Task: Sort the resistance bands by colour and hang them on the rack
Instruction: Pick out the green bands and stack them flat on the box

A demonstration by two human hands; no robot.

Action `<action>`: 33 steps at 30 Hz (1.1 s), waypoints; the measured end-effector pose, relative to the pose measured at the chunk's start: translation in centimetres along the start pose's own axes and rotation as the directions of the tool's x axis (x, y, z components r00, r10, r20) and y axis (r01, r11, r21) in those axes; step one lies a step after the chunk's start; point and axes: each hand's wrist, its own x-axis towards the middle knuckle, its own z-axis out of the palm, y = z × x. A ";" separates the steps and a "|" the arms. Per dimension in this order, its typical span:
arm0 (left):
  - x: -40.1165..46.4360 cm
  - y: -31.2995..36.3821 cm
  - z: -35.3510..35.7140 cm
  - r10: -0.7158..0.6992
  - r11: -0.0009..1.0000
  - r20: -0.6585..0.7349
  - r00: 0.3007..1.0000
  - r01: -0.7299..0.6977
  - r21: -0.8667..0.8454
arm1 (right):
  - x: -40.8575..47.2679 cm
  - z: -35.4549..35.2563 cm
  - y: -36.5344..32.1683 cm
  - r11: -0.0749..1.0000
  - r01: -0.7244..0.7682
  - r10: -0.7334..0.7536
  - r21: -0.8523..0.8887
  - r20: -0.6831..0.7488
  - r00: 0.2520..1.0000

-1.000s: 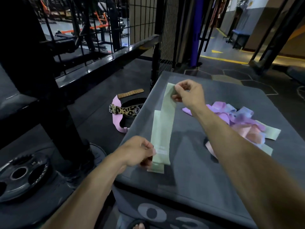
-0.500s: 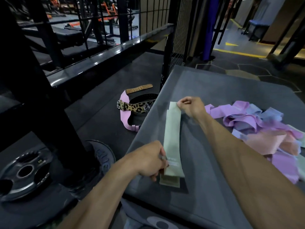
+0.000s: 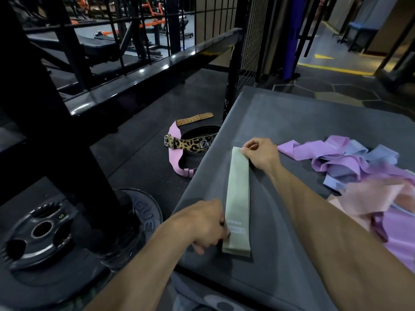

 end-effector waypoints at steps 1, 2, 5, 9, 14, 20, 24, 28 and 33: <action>-0.1 0.0 0.0 -0.002 1.000 -0.005 1.000 0.002 0.016 | 0.0 0.0 -0.1 1.000 0.008 -0.007 -0.027 0.004 1.000; -0.1 0.1 0.0 -0.005 1.000 -0.015 1.000 0.005 0.031 | 0.1 -0.1 -0.2 0.999 0.009 -0.008 -0.054 0.015 1.000; 0.0 0.7 0.4 -0.016 0.995 -0.102 0.995 0.026 0.093 | 0.3 -0.2 -1.1 0.985 0.006 0.005 -0.174 0.065 0.998; 0.5 2.3 1.6 0.047 0.940 -0.308 0.950 0.062 0.335 | -0.1 0.3 -3.0 0.859 0.120 -0.065 -0.498 0.127 0.990; 0.6 3.4 2.9 0.055 0.900 -0.356 0.933 0.108 0.422 | -0.7 1.4 -4.2 0.697 0.213 -0.135 -0.684 0.167 0.977; 0.7 4.2 3.4 0.023 0.897 -0.386 0.922 0.151 0.415 | -0.8 1.4 -4.8 0.697 0.215 -0.129 -0.684 0.176 0.976; 0.8 4.3 3.3 0.013 0.881 -0.387 0.922 0.172 0.441 | -0.8 1.3 -4.7 0.713 0.212 -0.123 -0.669 0.178 0.976; 0.7 4.1 3.3 0.009 0.869 -0.378 0.926 0.180 0.461 | -1.0 1.2 -4.7 0.715 0.210 -0.121 -0.667 0.178 0.977; 0.4 3.9 2.6 -0.030 0.861 -0.368 0.929 0.211 0.463 | -2.3 -0.3 -4.2 0.803 0.157 -0.061 -0.574 0.182 0.981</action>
